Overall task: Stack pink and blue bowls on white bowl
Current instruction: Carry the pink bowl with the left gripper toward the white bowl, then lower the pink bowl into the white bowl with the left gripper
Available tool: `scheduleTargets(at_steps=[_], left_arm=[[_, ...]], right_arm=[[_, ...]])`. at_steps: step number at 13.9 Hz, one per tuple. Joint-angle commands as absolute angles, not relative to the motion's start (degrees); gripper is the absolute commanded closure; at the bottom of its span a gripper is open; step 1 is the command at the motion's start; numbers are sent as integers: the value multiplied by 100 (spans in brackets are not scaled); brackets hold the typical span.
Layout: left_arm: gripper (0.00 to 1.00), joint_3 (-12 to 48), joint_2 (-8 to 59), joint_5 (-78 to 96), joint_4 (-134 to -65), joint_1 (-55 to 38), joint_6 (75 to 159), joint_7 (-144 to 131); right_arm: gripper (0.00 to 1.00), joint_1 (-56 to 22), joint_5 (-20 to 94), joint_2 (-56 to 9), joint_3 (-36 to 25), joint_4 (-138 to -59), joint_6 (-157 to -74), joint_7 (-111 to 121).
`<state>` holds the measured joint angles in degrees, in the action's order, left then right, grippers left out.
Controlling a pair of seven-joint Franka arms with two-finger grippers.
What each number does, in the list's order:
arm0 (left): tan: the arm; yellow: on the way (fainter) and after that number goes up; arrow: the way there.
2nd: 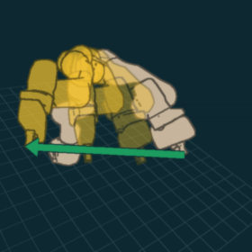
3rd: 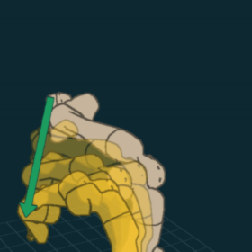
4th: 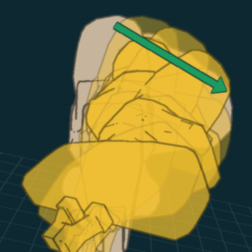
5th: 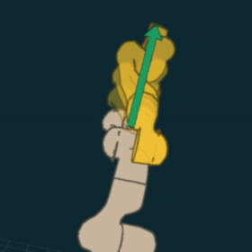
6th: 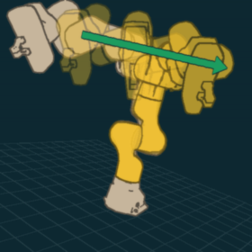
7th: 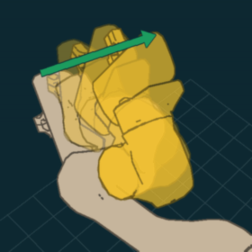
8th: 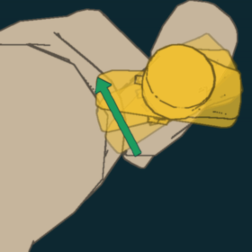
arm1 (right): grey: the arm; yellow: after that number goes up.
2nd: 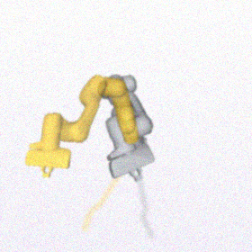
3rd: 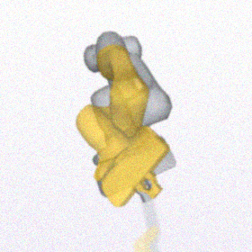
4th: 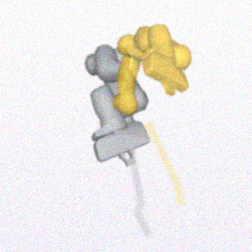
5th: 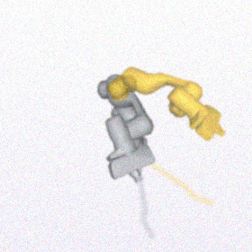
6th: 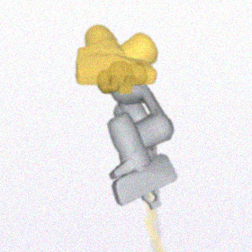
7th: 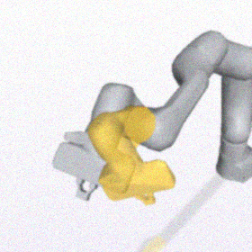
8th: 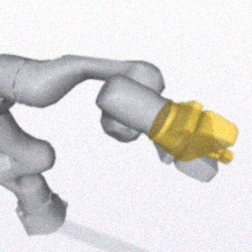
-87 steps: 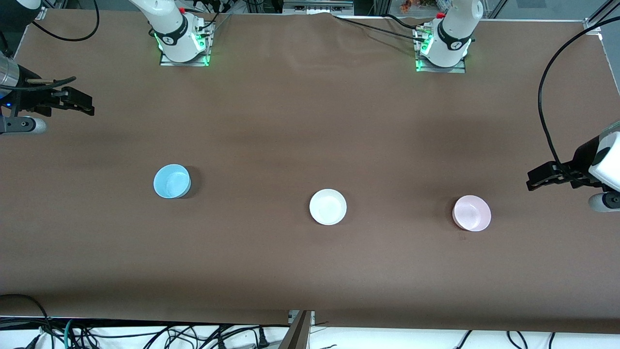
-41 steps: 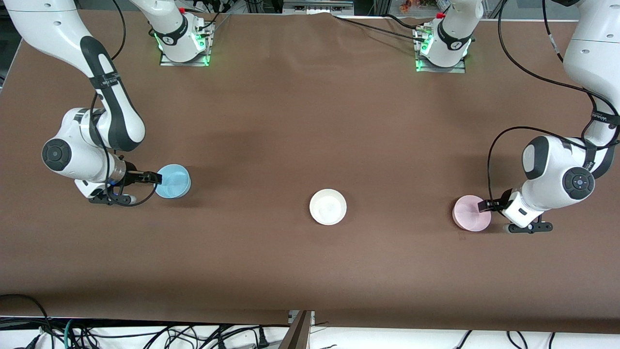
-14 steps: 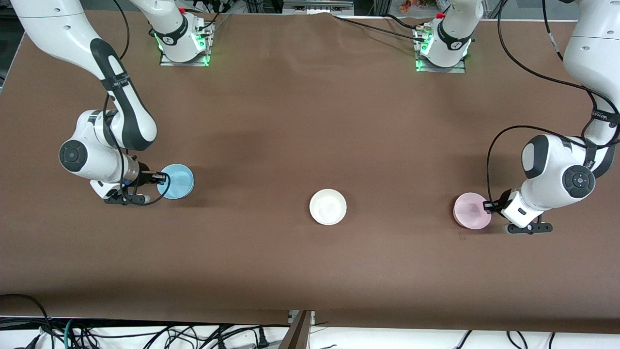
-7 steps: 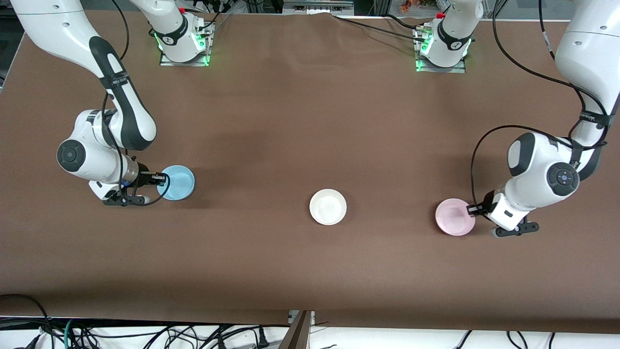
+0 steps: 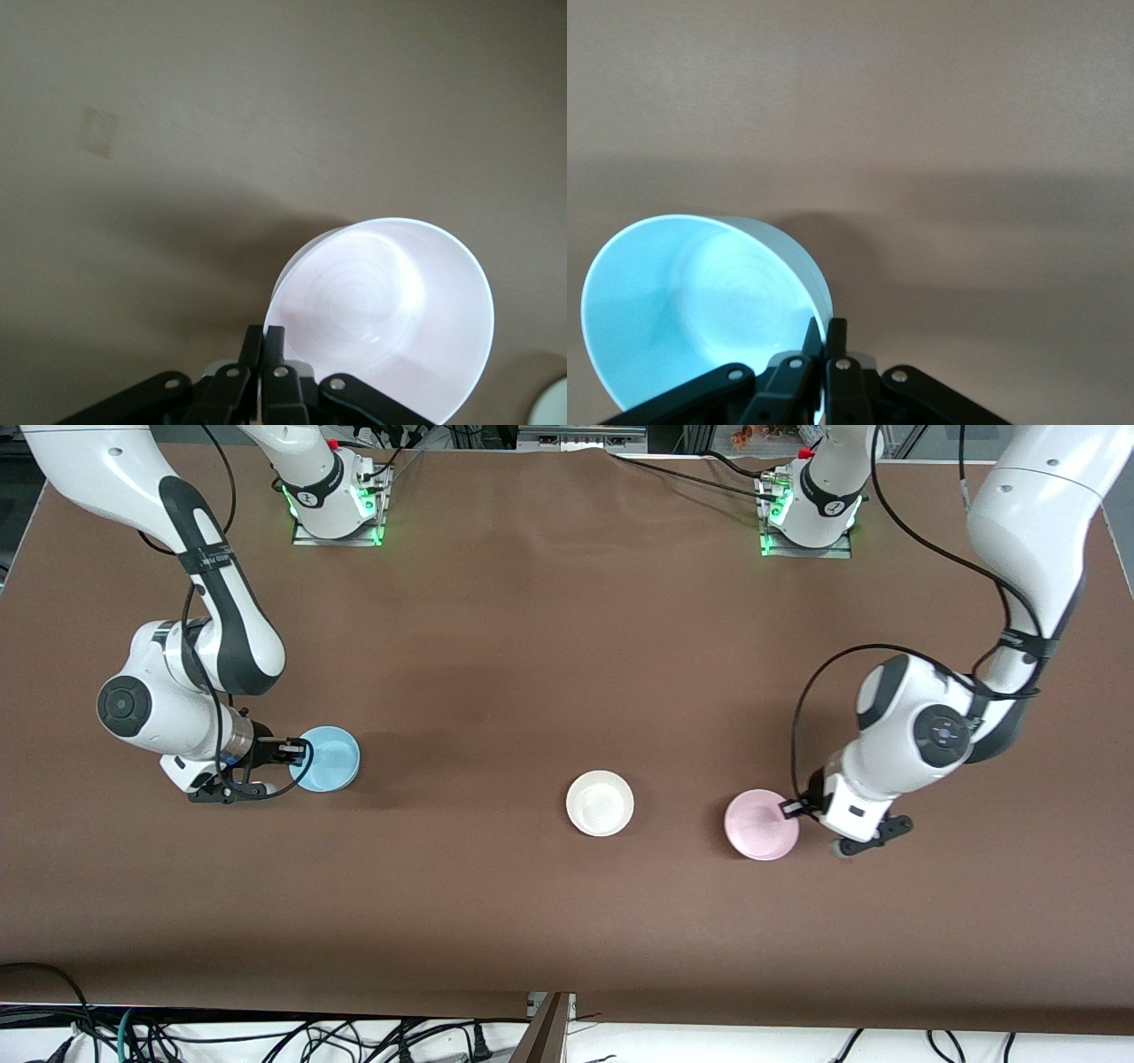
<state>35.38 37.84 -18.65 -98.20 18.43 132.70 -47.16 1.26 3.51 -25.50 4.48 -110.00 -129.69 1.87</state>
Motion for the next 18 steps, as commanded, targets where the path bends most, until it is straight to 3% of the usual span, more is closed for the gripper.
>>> scheduleTargets(at_steps=[1, 10, 16, 18], left_arm=[[100, 3489, 3691, -1995, -9669, 1355, 13271, -5631], [100, 3349, 3823, -1986, -9237, 80, 13280, -7434], [100, 2374, 4122, -1960, -8693, -1255, 13359, -8436], [100, 2373, 4104, -1907, -8684, -1265, 13359, -8481]], right_arm=[[100, 141, 439, -2461, 588, -10881, -12735, 211], [100, 123, 448, -2452, 861, -10591, -12243, 149], [100, 106, 931, -2470, 975, -10591, -12296, 149], [100, 79, 940, -2470, 976, -10582, -12305, 141]])
